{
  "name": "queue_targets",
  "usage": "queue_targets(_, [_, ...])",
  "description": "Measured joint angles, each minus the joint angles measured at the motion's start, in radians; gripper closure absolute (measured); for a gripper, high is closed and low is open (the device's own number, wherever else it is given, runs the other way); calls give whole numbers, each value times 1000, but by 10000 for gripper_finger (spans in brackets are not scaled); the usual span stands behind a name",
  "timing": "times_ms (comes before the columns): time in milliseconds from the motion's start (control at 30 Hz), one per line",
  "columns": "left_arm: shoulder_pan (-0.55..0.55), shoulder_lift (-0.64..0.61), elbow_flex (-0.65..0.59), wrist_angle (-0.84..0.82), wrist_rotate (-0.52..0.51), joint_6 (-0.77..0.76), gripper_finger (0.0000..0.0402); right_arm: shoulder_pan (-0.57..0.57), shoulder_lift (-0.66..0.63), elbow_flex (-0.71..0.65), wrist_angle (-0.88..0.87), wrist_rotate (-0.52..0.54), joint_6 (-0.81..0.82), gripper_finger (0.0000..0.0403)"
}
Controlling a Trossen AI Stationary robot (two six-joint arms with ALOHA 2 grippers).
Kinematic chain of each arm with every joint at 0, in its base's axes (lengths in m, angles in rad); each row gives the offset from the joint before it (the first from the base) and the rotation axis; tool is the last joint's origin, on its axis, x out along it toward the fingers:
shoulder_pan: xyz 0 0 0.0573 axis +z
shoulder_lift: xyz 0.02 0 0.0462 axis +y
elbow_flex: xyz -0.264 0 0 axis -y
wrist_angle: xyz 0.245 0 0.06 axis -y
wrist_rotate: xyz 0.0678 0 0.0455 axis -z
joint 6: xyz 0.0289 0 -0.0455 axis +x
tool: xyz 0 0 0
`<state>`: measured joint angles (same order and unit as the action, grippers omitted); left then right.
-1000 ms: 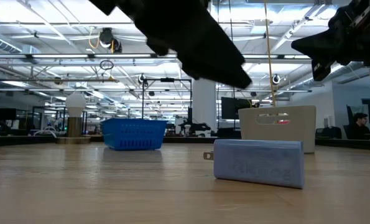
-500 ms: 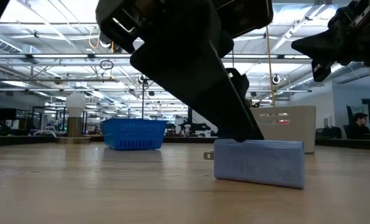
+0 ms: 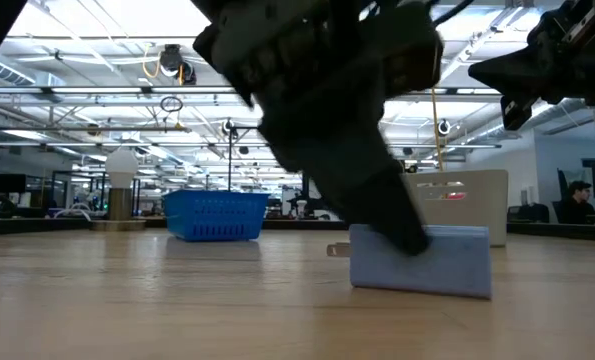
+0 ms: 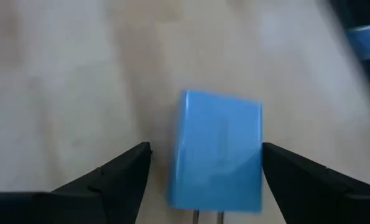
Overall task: Pick & Place Office items
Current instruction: Put the blue charger adapter into the gray bin
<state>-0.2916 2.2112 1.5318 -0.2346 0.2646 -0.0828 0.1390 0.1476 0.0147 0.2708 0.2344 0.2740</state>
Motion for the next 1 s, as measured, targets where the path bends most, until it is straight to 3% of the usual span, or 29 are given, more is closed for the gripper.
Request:
queue_targets(300, [89,-5,1,-80,-56,18,138,0,3,0,1,0,1,402])
queue_targets(633, [92,-5,1,-79,-72,181,182,0,3,0,0,-1,-9,401])
queue_targets(1000, [95,-34,-4,-71,-66,155,185,0,28,0,-9,-4,-49,402])
